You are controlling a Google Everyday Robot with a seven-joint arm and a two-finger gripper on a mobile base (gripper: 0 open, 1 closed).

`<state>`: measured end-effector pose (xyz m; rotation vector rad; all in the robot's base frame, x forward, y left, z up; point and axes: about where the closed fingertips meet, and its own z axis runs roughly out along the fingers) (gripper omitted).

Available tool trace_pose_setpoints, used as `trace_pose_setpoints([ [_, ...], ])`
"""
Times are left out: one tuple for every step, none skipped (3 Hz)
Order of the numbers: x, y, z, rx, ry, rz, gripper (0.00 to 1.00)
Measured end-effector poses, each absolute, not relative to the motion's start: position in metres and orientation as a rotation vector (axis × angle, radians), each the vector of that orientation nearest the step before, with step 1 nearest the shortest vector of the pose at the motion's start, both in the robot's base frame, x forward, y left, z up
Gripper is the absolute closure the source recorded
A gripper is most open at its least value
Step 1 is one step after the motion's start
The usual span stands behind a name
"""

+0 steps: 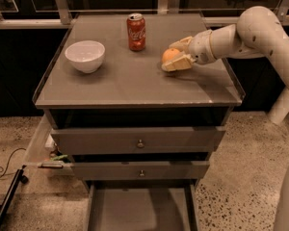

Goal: Place orange into bottom drawer

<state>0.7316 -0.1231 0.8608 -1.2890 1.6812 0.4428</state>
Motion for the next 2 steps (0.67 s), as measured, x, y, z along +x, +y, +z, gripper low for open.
trace_pose_setpoints([
  [0.7316,-0.1230,0.8608,-1.289,1.681,0.443,0.66],
  [0.7316,-0.1230,0.8607,-1.289,1.681,0.443,0.89],
])
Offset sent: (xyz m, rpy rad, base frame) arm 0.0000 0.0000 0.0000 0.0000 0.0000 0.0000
